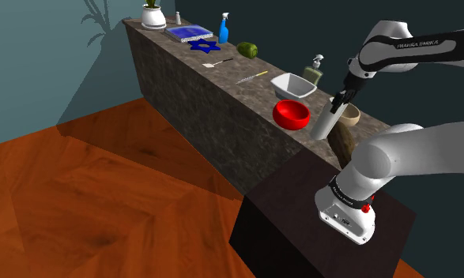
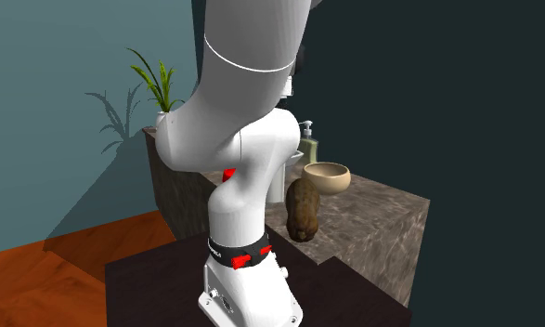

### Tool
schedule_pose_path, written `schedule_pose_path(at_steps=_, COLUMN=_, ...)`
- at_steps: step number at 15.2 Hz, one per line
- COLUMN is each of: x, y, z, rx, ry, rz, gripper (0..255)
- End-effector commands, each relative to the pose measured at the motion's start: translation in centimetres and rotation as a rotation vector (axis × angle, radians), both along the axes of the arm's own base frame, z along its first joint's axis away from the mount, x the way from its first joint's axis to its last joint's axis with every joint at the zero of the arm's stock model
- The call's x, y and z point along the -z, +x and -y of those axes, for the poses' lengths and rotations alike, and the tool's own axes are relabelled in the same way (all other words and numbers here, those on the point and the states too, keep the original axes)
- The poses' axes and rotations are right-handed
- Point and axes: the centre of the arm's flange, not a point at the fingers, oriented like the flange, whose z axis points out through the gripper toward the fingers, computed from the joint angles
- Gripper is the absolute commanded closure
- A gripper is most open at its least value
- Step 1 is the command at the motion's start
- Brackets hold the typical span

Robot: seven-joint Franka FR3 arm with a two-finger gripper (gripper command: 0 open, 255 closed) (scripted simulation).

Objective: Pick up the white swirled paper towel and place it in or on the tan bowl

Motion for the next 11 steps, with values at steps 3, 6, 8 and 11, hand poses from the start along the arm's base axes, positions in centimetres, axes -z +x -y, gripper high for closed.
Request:
schedule_pose_path(at_steps=3, x=-2.1, y=0.0, z=-0.1, rx=0.000, ry=0.000, rz=-0.001, gripper=255)
schedule_pose_path(at_steps=6, x=-3.6, y=0.0, z=-0.1, rx=0.000, ry=0.000, rz=-0.001, gripper=255)
schedule_pose_path(at_steps=8, x=-4.7, y=0.0, z=-0.1, rx=0.000, ry=0.000, rz=-0.001, gripper=255)
schedule_pose_path(at_steps=11, x=-6.3, y=0.0, z=-0.1, rx=0.000, ry=0.000, rz=-0.001, gripper=255)
